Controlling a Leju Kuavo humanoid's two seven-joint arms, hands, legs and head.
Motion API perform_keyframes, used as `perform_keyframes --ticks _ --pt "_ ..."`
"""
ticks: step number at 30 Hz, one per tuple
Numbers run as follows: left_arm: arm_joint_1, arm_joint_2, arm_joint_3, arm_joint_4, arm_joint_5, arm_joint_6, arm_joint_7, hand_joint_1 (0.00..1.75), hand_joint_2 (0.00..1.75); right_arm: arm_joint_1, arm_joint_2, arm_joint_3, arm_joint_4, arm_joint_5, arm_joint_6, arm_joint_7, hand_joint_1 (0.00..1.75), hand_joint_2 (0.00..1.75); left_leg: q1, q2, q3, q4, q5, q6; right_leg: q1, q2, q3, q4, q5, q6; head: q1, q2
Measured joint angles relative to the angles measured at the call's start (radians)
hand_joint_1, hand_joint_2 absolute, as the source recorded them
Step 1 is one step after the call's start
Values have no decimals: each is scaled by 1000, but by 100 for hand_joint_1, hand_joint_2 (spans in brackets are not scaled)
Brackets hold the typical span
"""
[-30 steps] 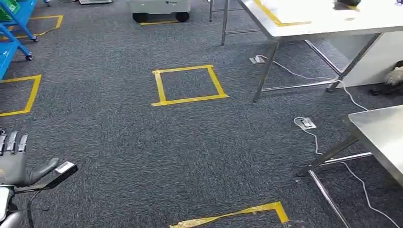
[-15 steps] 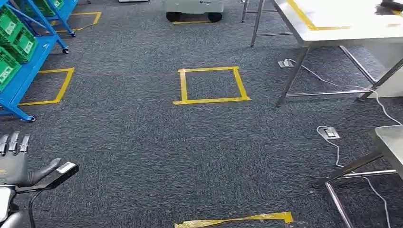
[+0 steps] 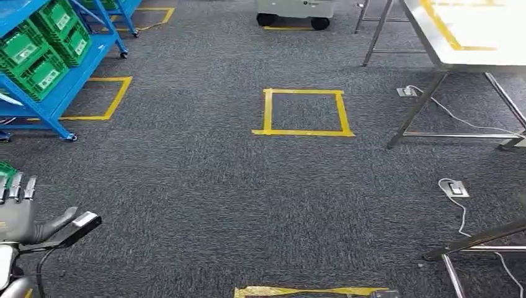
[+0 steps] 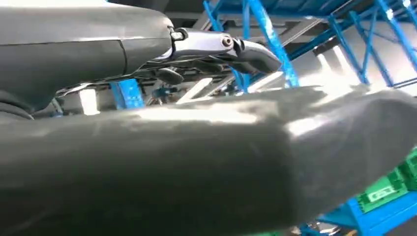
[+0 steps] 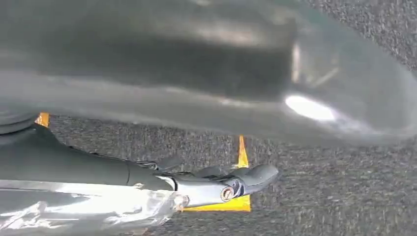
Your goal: Take the parts from the cabinet and place them on the table.
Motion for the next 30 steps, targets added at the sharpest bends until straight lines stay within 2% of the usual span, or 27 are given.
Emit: perform_keyframes --ticks 1,2,4,5,6,7,8,9,10,11,14,15,16,17,18,19,20,21,22,23,24,25,26,27,28,30 --pt "-2 1 0 0 0 0 0 0 0 0 0 0 0 1 0 0 0 0 1 -6 0 0 -1 5 -2 37 -8 27 -20 7 5 0" --pt "-4 2 -1 0 0 0 0 0 0 -1 2 -1 0 1 0 0 0 0 2 -14 0 0 0 10 -5 67 -37 93 -57 10 7 0" --pt "-5 1 -2 0 0 0 0 0 0 2 3 -2 0 3 2 0 0 0 2 -32 -2 0 0 13 -7 85 -119 260 -127 14 8 0" --pt "-4 0 -2 0 0 0 0 0 0 2 3 -3 0 5 2 0 0 0 2 -42 -3 1 0 13 -7 86 -149 314 -139 15 7 0" --pt "-5 0 -2 0 0 0 0 0 0 2 3 -4 0 6 3 0 0 0 2 -52 -2 1 0 13 -7 86 -155 315 -124 14 8 0" --pt "-5 -1 -2 0 0 0 0 0 0 1 3 -5 0 7 4 0 0 0 2 -61 -1 1 0 13 -7 87 -138 272 -89 14 8 0" --pt "-5 -1 -2 0 0 0 0 0 0 0 3 -6 0 7 5 -1 0 0 4 -73 1 1 0 12 -10 91 -99 188 -40 13 7 0" --pt "-6 -1 -2 0 0 0 0 0 0 0 3 -8 0 8 5 -2 0 0 6 -83 3 2 -1 10 -15 107 -54 95 4 14 8 0" --pt "-8 0 -2 0 0 0 -1 0 0 0 3 -9 0 8 5 -2 0 0 6 -90 1 3 -1 4 -23 149 -22 26 20 18 8 0" --pt "-11 0 -2 0 0 0 -1 0 0 -1 4 -10 1 8 6 -2 0 0 0 -102 -5 13 -2 -3 -24 158 -18 10 11 14 7 0" --pt "-9 2 -2 0 0 1 -1 0 0 -1 5 -14 1 18 16 -7 0 0 9 -124 -13 2 13 -23 -14 135 -15 17 19 -1 6 0" --pt "-9 3 -2 0 0 1 -1 0 0 -3 8 -16 0 22 18 -9 0 0 10 -127 -16 3 11 -27 -18 127 -15 9 24 -10 7 0" --pt "-9 3 -2 0 0 1 0 0 0 -4 9 -19 0 26 20 -10 0 0 9 -89 -21 17 -5 -28 -18 118 -13 6 27 -16 5 0" --pt "-14 5 -2 0 0 1 -1 0 0 -4 11 -21 0 27 24 -10 0 0 6 -59 -46 71 -41 -31 -17 110 -14 6 28 -23 -2 0" --pt "-18 5 -2 0 0 1 -1 0 0 -2 11 -24 0 31 26 -11 0 0 6 -47 -82 146 -80 -34 -16 99 -16 6 28 -27 -1 0" --pt "-18 5 -3 0 0 1 -1 0 0 -1 11 -29 0 38 34 -11 0 0 6 -43 -123 231 -116 -36 -14 90 -19 6 28 -28 -2 0" --pt "-17 5 -4 1 0 0 0 0 0 -2 11 -32 0 40 38 -13 0 0 6 -42 -154 296 -138 -36 -13 80 -21 6 27 -29 -1 0" --pt "-17 5 -6 3 0 0 1 0 0 -3 11 -38 1 45 45 -16 0 0 6 -42 -165 319 -136 -36 -12 70 -21 6 27 -29 -2 0" --pt "-17 5 -8 3 0 0 1 0 0 -3 11 -43 1 52 52 -19 0 0 6 -41 -151 295 -111 -35 -12 61 -21 6 27 -29 -2 0" --pt "-17 5 -9 3 0 0 2 0 0 -5 11 -47 1 60 58 -20 0 0 6 -38 -117 230 -71 -33 -12 52 -20 6 27 -29 -1 0" --pt "-17 5 -10 3 0 0 3 0 0 -6 11 -50 2 63 64 -22 0 0 5 -25 -66 139 -29 -31 -12 43 -18 6 26 -29 -2 0" --pt "-19 6 -11 3 0 0 4 0 0 -6 11 -54 2 64 68 -23 0 0 4 10 -16 54 -2 -29 -12 37 -15 6 24 -26 -2 0" --pt "-24 8 -13 3 0 0 6 0 0 -6 11 -58 2 65 71 -25 0 0 -5 41 5 6 -11 -30 -1 30 -16 12 19 -19 -4 0" --pt "-26 8 -15 3 0 0 8 0 0 -6 11 -61 3 65 71 -26 0 0 -3 23 2 8 -8 -17 -1 26 -19 9 18 -15 -2 0" --pt "-25 9 -16 3 0 1 9 0 0 -7 11 -63 3 66 72 -26 0 0 -5 17 -1 7 -9 -14 -1 16 -15 7 18 -12 -1 0" --pt "-22 10 -16 3 0 1 9 0 0 -10 11 -65 3 67 73 -27 0 0 -6 -1 -2 2 -4 0 -3 -2 -8 5 16 -1 -1 0"
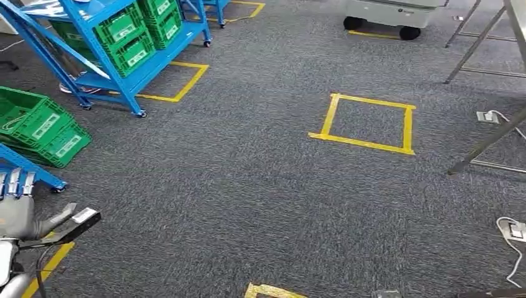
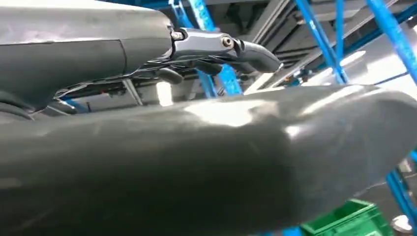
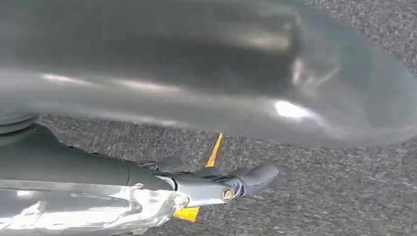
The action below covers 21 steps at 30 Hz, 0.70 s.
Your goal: Take the parts from the cabinet and place them on the table.
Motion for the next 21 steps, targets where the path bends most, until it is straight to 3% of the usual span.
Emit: perform_keyframes --ticks 1,2,3,5,6,7,8,9,10,11,15,16,17,19,20,21 --pt "0 0 0 0 0 1 0 0 0 -2 0 -2 0 0 0 0 0 0 6 -6 2 -2 4 6 -4 23 -8 12 -10 8 1 0" --pt "-4 1 0 0 0 1 0 0 0 -3 0 -4 0 0 0 -1 0 0 7 -12 2 -2 4 12 -5 62 -26 53 -39 12 5 0" --pt "-5 0 -2 0 0 1 1 0 0 -3 0 -5 2 0 0 -1 0 0 8 -20 1 -2 5 15 -6 79 -62 130 -78 14 6 0" --pt "-4 0 -4 0 0 1 1 0 0 -3 0 -11 4 0 0 -1 0 0 7 -38 0 -2 5 17 -6 88 -143 293 -144 17 6 0" --pt "-4 0 -5 0 0 1 1 0 0 -2 0 -13 5 0 0 -1 0 0 7 -47 0 -2 5 17 -6 88 -160 322 -145 17 6 0" --pt "-4 -1 -5 0 0 1 1 0 0 -3 0 -14 5 1 0 -1 0 0 7 -56 0 -1 5 17 -6 88 -155 304 -123 15 6 0" --pt "-4 -1 -5 0 0 1 1 0 0 -3 0 -15 6 1 0 -1 0 0 8 -67 2 -1 5 17 -7 89 -127 242 -81 14 6 0" --pt "-4 -1 -5 0 0 1 1 0 0 -4 0 -16 6 1 0 -1 0 0 9 -79 4 -1 5 16 -10 98 -77 141 -29 12 6 0" --pt "-4 -1 -5 0 0 1 1 0 0 -4 0 -18 6 1 0 -1 0 0 11 -88 5 0 4 12 -14 119 -31 51 9 13 6 0" --pt "-5 -1 -5 0 0 1 1 0 0 -5 0 -18 7 1 1 -1 0 0 7 -95 3 4 3 5 -18 158 -12 8 -1 15 6 0" --pt "-1 0 -5 0 0 1 1 0 0 -6 0 -22 8 1 1 -1 0 0 14 -124 -6 -2 15 -19 -10 127 -8 6 10 -6 5 0" --pt "0 1 -5 0 0 1 1 0 0 -8 0 -23 8 1 1 -1 0 0 15 -106 -10 5 6 -21 -16 116 -5 -1 16 -16 4 0" --pt "-2 3 -5 0 0 1 1 0 0 -9 0 -24 8 1 1 -2 0 0 10 -67 -24 35 -19 -24 -15 109 -6 -2 16 -22 0 0" --pt "-7 3 -5 0 0 1 1 0 0 -6 0 -25 8 1 1 -2 0 0 10 -42 -94 183 -97 -30 -12 92 -9 -3 16 -27 -2 0" --pt "-5 2 -6 0 0 1 1 0 0 -6 0 -26 8 1 1 -2 0 0 10 -41 -131 259 -126 -31 -12 82 -11 -3 16 -28 -2 0" --pt "-3 1 -6 2 0 1 1 0 0 -6 0 -27 9 1 1 -2 0 0 10 -41 -155 307 -135 -32 -11 72 -11 -2 15 -29 -3 0"
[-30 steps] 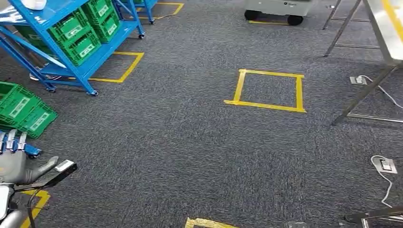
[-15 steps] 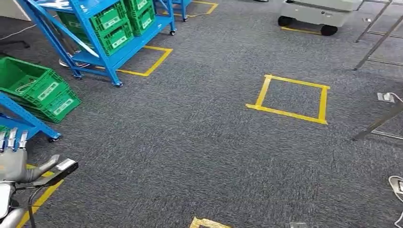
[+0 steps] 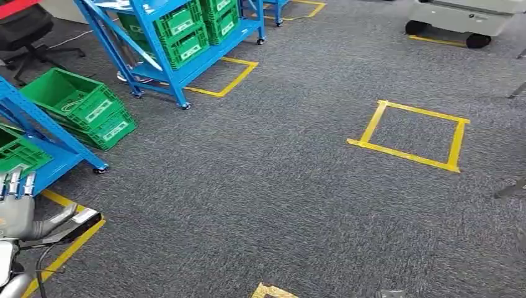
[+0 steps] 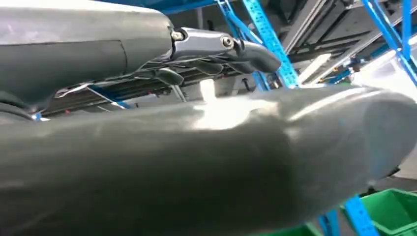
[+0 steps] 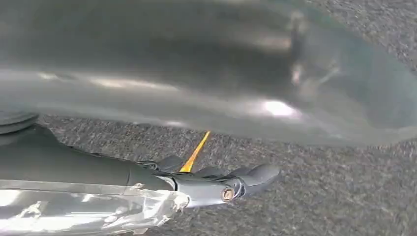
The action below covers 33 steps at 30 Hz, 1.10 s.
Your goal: Take the parts from the cabinet and place them on the table.
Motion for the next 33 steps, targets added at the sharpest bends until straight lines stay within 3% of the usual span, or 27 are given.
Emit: perform_keyframes --ticks 1,2,3,4,5,7,9,10,11,12,14,15,16,17,18,19,20,21,24,25,26,27,28,30,31,32,33 --pt "1 0 0 1 0 0 0 0 0 0 0 -1 1 0 0 0 0 0 0 1 4 -5 16 0 0 -9 1 0 0 0 0 0" --pt "2 0 0 1 0 0 0 0 0 -1 0 -1 1 0 0 0 0 0 0 2 25 -48 48 1 0 -18 2 0 -1 0 0 0" --pt "2 0 0 1 0 0 0 0 0 -2 0 -2 1 0 0 0 0 0 0 8 65 -125 90 2 0 -26 4 0 -2 1 0 0" --pt "1 0 0 1 0 0 0 0 0 -2 0 -2 1 1 0 0 0 0 0 26 112 -211 128 4 0 -34 6 0 -4 3 0 0" --pt "1 0 0 1 0 0 0 0 0 -2 0 -2 1 1 1 -1 0 0 -2 78 155 -285 143 5 5 -40 10 0 -6 8 0 0" --pt "-1 -1 0 1 0 0 0 0 0 -2 0 -3 1 2 1 -2 0 0 -9 68 156 -305 136 18 14 -52 11 2 -12 17 5 0" --pt "2 -1 0 2 0 0 0 0 0 -3 0 -4 1 2 1 -2 0 0 -12 51 153 -306 139 28 11 -71 18 -4 -11 25 3 0" --pt "2 0 0 2 0 0 0 0 0 -3 0 -5 1 2 1 -2 0 0 -5 40 156 -311 144 37 10 -74 16 -2 -18 34 2 0" --pt "1 0 1 2 0 0 0 0 0 -3 0 -5 1 2 1 -3 0 0 -3 34 157 -311 143 41 8 -38 7 20 -35 41 7 0" --pt "-1 0 1 2 0 0 0 0 0 -4 0 -4 1 2 1 -4 0 0 -1 26 157 -311 144 47 5 -7 -21 83 -72 44 10 0" --pt "-1 -1 0 2 0 0 0 0 0 -2 0 -5 2 2 1 -4 0 0 -2 8 154 -311 144 50 5 12 -105 254 -146 48 12 0" --pt "1 -3 -1 2 0 -1 0 0 0 -1 0 -6 3 2 0 -4 0 0 -2 -2 154 -311 145 50 5 15 -136 311 -159 47 11 0" --pt "1 -3 -2 2 0 -2 0 0 0 -1 0 -7 3 3 0 -4 0 0 -2 -11 154 -311 145 50 5 15 -145 322 -150 45 11 0" --pt "1 -4 -2 2 0 -2 0 0 0 -1 0 -7 3 3 0 -4 0 0 -2 -22 155 -311 145 50 5 16 -130 281 -116 44 12 0" --pt "1 -4 -2 2 0 -3 0 0 0 -2 0 -7 3 3 1 -4 0 0 -1 -33 157 -311 145 50 5 20 -94 203 -69 41 11 0" --pt "1 -4 -2 2 0 -3 0 0 0 -2 0 -8 3 3 1 -4 0 0 0 -44 158 -310 145 48 3 32 -45 105 -23 39 11 0" --pt "1 -4 -2 2 0 -4 0 0 0 -2 0 -8 3 4 2 -4 0 0 0 -51 158 -309 144 44 -3 74 -8 29 2 40 12 0" --pt "0 -3 -2 2 0 -5 0 0 0 -3 0 -8 4 5 3 -4 0 0 -6 -60 153 -302 143 37 -7 100 2 3 -10 40 10 0" --pt "3 -3 -2 1 0 -7 0 0 0 -2 0 -10 4 6 4 -5 0 0 3 -84 145 -311 156 17 2 72 4 9 -4 25 10 0" --pt "4 -2 -2 1 0 -8 1 0 0 -3 1 -12 4 6 5 -6 0 0 4 -93 144 -311 156 13 -4 61 5 1 2 15 10 0" --pt "7 -2 -2 1 0 -9 1 0 0 -4 2 -13 4 7 5 -6 0 0 2 -58 137 -297 141 10 -4 51 7 -2 5 10 9 0" --pt "4 0 -2 1 0 -10 2 0 0 -3 2 -13 3 7 5 -7 0 0 -1 -24 115 -250 106 7 -4 43 6 -3 5 3 2 0" --pt "1 -1 -2 1 0 -10 2 0 0 -1 2 -14 3 7 5 -6 0 0 -1 -9 81 -177 67 3 -3 33 4 -3 6 2 0 0" --pt "4 -1 -5 1 0 -10 2 0 0 0 2 -16 4 8 6 -6 0 0 0 1 5 -17 3 -1 -1 11 1 -3 4 0 0 0" --pt "7 -2 -5 2 0 -10 2 0 0 0 2 -16 4 8 6 -6 0 0 0 1 -7 8 4 -2 -1 1 1 -3 4 -1 0 0" --pt "7 -2 -5 1 0 -10 2 0 0 -1 2 -17 4 8 7 -6 0 0 0 2 5 -13 28 -2 -1 -8 2 -3 3 0 0 0" --pt "7 -1 -5 1 0 -10 2 0 0 -2 2 -18 4 8 7 -6 0 0 0 5 39 -79 68 -1 -1 -17 4 -3 2 0 0 0"
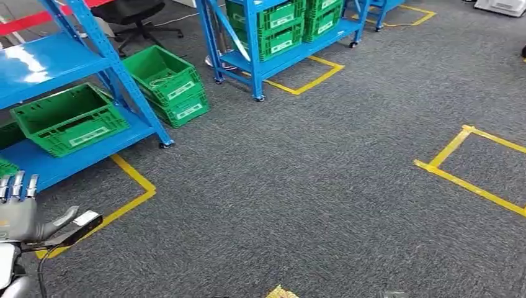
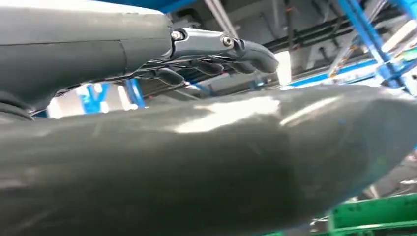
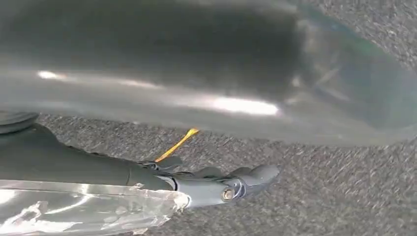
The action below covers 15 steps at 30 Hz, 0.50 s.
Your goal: Take the parts from the cabinet and place them on the table.
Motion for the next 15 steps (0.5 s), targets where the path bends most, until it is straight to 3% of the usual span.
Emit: perform_keyframes --ticks 1,2,3,4,7,8,9,10,12,13,14,15 --pt "0 0 0 0 0 0 0 0 0 -1 0 0 0 0 0 0 0 0 0 9 46 -86 41 1 0 -8 3 0 -1 2 0 0" --pt "0 0 1 0 0 0 0 0 0 -1 0 0 0 0 0 0 0 0 0 37 101 -180 76 2 0 -16 7 0 -4 5 0 0" --pt "-3 0 1 0 0 0 0 0 0 -1 0 0 0 0 0 0 0 0 -8 75 124 -225 67 0 10 -23 7 2 -8 11 -1 0" --pt "-5 0 0 0 0 0 0 0 0 0 0 0 0 0 0 0 0 0 -6 60 123 -230 71 13 12 -25 4 5 -11 16 -3 0" --pt "0 0 0 0 0 0 0 0 0 -2 0 -2 0 0 0 0 0 0 -11 36 118 -231 72 30 10 -50 17 -3 -13 29 2 0" --pt "0 0 0 0 0 0 0 0 0 -2 0 -2 0 1 1 0 0 0 -4 28 120 -233 75 36 8 -39 7 2 -20 38 2 0" --pt "-2 0 1 0 0 0 0 0 0 -2 0 -1 -1 2 2 -1 0 0 -2 23 121 -233 74 41 7 0 1 29 -38 46 5 0" --pt "-2 0 0 0 0 0 0 0 0 -2 0 -1 -1 2 4 -1 0 0 -1 16 121 -233 74 44 5 19 -25 89 -73 48 8 0" --pt "-2 -3 -2 0 0 -1 0 0 0 1 0 -2 -1 4 7 0 0 0 -2 0 119 -233 74 48 5 30 -107 254 -142 51 8 0" --pt "-1 -3 -2 0 0 -2 -1 0 0 3 0 -3 -1 12 13 7 0 0 -3 -10 119 -233 74 48 5 31 -134 301 -151 49 8 0" --pt "1 -5 -2 0 0 -1 -5 0 0 8 0 -5 -3 27 24 23 0 0 -3 -19 120 -233 74 48 5 32 -137 298 -135 46 8 0" --pt "3 -10 -2 3 0 2 -10 0 0 19 4 -12 -19 48 42 40 0 0 -2 -30 121 -233 74 48 5 33 -119 253 -101 43 9 0"
